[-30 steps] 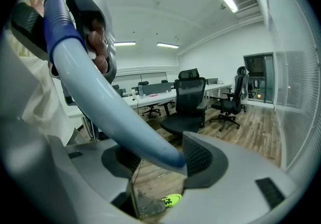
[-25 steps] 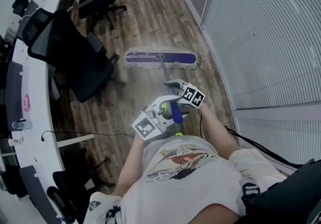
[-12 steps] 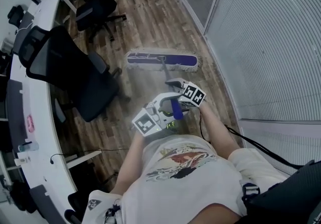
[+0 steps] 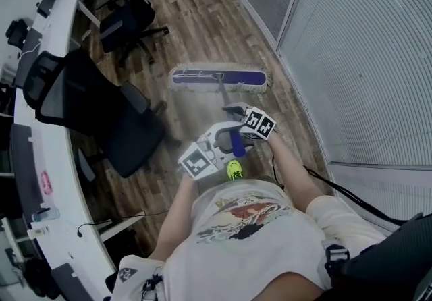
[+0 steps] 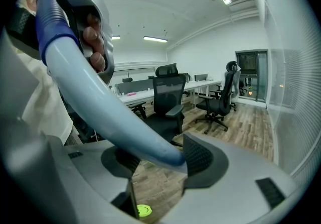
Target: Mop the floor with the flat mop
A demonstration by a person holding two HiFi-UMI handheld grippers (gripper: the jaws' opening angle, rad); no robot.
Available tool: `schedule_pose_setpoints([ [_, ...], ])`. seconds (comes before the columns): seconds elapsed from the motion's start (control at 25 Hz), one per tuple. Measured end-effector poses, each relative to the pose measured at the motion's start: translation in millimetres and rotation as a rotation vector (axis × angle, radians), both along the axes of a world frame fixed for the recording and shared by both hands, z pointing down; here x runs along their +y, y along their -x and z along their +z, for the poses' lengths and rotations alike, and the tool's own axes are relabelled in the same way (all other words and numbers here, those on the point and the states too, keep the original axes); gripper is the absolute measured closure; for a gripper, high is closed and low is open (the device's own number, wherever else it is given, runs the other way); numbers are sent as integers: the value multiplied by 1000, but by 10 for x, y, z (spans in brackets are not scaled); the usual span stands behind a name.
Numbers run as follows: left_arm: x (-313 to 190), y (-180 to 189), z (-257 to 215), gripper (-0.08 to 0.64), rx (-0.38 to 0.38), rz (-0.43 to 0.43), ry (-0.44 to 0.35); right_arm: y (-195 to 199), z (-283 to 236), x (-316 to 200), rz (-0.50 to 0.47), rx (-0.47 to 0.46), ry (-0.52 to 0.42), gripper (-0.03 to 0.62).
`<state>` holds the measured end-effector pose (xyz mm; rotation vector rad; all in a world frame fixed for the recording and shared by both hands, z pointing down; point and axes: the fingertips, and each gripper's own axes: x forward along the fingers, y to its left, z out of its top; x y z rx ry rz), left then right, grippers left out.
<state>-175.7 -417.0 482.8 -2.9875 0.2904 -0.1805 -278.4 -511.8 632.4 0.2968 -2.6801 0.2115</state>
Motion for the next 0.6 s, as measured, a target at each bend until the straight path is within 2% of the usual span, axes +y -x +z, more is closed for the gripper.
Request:
schedule_pose_setpoints([
  [0.16, -35, 6, -22, 345, 11, -4, -1, -5, 93, -17, -5, -1, 15, 376],
  [0.32, 61, -18, 17, 351, -30, -15, -16, -22, 53, 46, -11, 40, -5, 376],
  [0.44, 220, -77, 86, 362, -54, -31, -27, -88, 227, 194, -41, 77, -19, 376],
  [0.6, 466, -189, 53, 368, -64, -27, -40, -166, 143, 468, -51, 63, -11, 376],
])
